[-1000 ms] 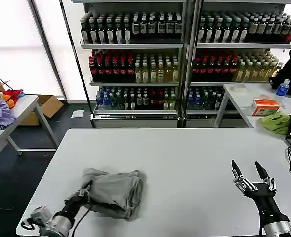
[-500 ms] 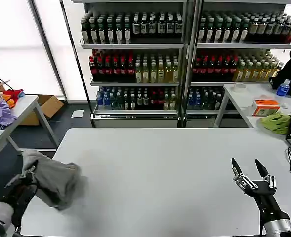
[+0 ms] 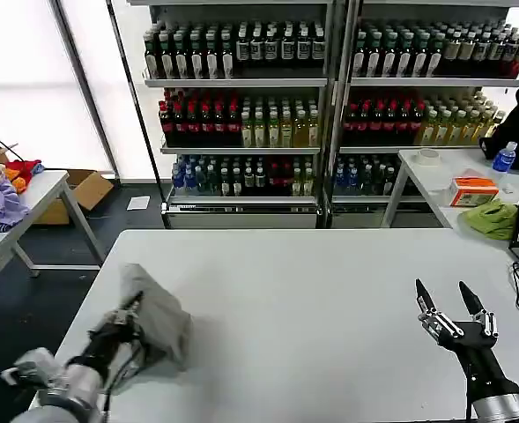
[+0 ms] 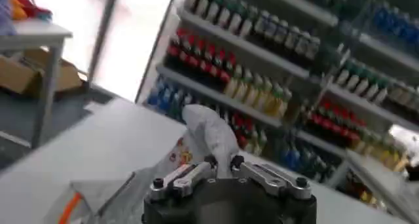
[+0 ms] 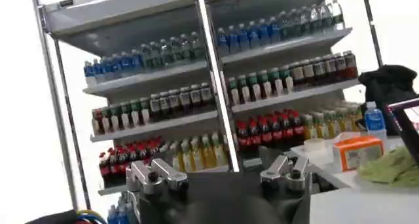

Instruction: Fold and organize the clothes.

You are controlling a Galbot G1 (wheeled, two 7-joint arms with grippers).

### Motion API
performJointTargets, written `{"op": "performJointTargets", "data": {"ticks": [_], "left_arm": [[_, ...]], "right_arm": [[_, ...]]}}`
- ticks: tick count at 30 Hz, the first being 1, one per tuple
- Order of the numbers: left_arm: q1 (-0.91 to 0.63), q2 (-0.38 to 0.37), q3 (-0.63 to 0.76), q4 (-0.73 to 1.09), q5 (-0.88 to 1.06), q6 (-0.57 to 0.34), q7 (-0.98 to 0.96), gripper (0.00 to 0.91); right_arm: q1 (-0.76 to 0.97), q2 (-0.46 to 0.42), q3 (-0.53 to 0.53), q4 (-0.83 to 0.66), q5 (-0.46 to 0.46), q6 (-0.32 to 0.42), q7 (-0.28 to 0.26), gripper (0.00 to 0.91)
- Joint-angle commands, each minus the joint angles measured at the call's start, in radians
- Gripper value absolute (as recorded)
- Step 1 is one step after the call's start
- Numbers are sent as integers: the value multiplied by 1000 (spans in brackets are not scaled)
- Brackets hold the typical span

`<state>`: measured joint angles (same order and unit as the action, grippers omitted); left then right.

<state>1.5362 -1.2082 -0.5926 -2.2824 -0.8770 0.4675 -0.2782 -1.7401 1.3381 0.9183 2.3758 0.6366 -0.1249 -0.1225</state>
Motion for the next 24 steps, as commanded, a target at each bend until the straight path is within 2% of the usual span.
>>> {"op": "performJointTargets", "data": {"ticks": [1, 2, 3, 4, 5, 6, 8, 9, 12, 14, 19, 22, 24], "left_arm": [[-173, -49, 545, 126, 96, -14, -72, 10], [-205, -76, 551, 109, -43, -18, -114, 20], [-217, -89, 553, 105, -72, -22, -125, 50], [-245, -94, 558, 113, -129, -35, -110, 373], [-251, -100, 561, 125, -134, -47, -77, 776], [-254, -101, 563, 128, -134, -60, -69, 907], [-243, -100, 567, 120, -158, -62, -52, 907], [-237, -98, 566, 116, -177, -56, -50, 907], [-209, -86, 552, 92, -178, -37, -32, 907], [-196, -91, 531, 66, -179, -53, -50, 907], [-199, -100, 437, 6, -306, -88, -72, 907], [-188, -85, 357, -44, -306, -89, -68, 907], [-151, -54, 290, -73, -235, -95, -44, 907]], "right_arm": [[-27, 13, -45, 49, -50, -69, 52, 907], [-31, 15, -64, 52, -67, -96, 57, 907], [-34, 13, -102, 47, -103, -119, 68, 907], [-30, 14, -126, 40, -129, -135, 78, 907], [-29, 16, -149, 34, -158, -159, 83, 907], [-29, 14, -174, 27, -169, -181, 103, 907], [-26, 8, -198, 17, -162, -212, 118, 907], [-13, -1, -217, 5, -157, -269, 145, 907], [11, -17, -240, -21, -152, -323, 154, 907], [45, -29, -267, -40, -148, -394, 174, 907], [98, -34, -335, -63, -107, -453, 204, 907], [126, -38, -399, -88, -100, -454, 194, 907], [153, -48, -453, -120, -101, -454, 198, 907]]}}
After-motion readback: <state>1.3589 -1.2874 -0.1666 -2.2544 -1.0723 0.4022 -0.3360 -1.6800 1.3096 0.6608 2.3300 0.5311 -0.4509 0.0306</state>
